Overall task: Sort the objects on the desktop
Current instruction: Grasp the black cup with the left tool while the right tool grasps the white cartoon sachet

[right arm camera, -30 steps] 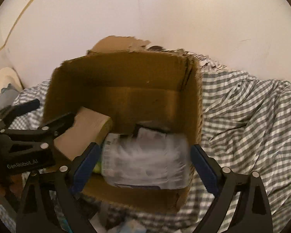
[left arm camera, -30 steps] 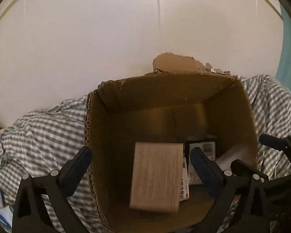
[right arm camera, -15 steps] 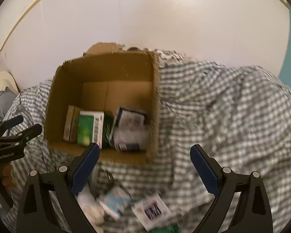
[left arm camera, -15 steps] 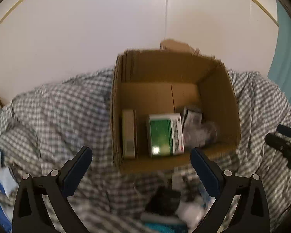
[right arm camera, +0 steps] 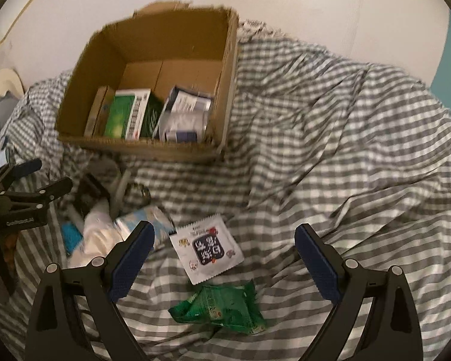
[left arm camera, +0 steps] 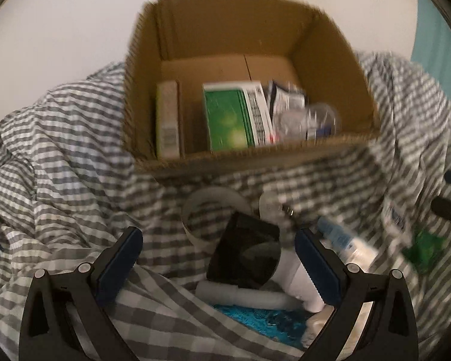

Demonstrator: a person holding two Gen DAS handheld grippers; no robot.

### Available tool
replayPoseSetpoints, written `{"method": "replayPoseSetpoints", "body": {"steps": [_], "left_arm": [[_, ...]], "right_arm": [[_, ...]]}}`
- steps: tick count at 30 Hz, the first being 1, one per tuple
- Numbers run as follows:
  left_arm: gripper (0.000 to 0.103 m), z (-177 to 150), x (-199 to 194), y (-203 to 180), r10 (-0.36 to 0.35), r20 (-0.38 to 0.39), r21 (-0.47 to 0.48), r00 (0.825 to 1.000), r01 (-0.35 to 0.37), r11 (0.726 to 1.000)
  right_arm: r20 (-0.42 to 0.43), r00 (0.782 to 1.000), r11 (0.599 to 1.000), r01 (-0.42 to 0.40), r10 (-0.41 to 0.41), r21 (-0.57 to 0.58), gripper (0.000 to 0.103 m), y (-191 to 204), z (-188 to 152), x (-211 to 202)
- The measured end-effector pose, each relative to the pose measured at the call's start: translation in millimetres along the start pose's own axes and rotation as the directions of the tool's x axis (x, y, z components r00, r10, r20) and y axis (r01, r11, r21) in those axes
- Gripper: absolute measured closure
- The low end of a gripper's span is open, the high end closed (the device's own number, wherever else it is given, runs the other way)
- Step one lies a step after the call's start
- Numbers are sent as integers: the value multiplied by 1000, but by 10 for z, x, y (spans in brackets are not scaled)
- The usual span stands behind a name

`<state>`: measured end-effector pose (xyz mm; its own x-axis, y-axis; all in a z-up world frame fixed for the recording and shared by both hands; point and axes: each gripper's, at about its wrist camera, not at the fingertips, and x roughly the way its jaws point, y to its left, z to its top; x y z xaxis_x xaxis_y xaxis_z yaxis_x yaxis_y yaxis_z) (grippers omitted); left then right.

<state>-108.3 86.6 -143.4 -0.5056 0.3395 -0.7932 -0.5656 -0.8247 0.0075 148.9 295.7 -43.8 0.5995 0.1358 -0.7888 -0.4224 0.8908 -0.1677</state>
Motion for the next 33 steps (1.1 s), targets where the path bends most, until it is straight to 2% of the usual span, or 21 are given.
{"method": "replayPoseSetpoints", "body": {"steps": [6, 10, 14, 17, 24, 28, 30, 33], "left_arm": [[0, -96, 301, -66, 15, -72, 43, 997, -12, 999], [0, -15, 467, -36, -29, -113, 2, 993, 29, 1000], [0, 21, 640, -21, -43, -156, -31, 987, 39, 999], [10, -1, 669, 45, -76, -156, -72, 985, 65, 995], [47, -85, 546, 126, -128, -149, -104, 981, 114, 988], [47, -111, 425, 170, -127, -136, -114, 983, 112, 987], [47, -117, 356, 198, -129, -128, -115, 983, 114, 987], [47, -106, 230, 259, -117, -112, -118, 987, 103, 988]], "right_arm": [[-86, 995, 999, -43, 43, 4, 8, -3, -59, 403], [-133, 988, 997, -75, 76, 9, 8, 31, -61, 616], [-187, 979, 997, -81, 83, 16, 8, 67, -45, 829], [-207, 976, 998, -61, 63, 20, 11, 77, -55, 890], [-196, 979, 995, -43, 59, 85, 42, -58, -80, 842], [-179, 982, 992, -37, 58, 122, 60, -138, -101, 773], [-176, 982, 990, -41, 64, 132, 65, -155, -118, 732], [-165, 985, 990, -34, 56, 134, 81, -146, -148, 655]]}}
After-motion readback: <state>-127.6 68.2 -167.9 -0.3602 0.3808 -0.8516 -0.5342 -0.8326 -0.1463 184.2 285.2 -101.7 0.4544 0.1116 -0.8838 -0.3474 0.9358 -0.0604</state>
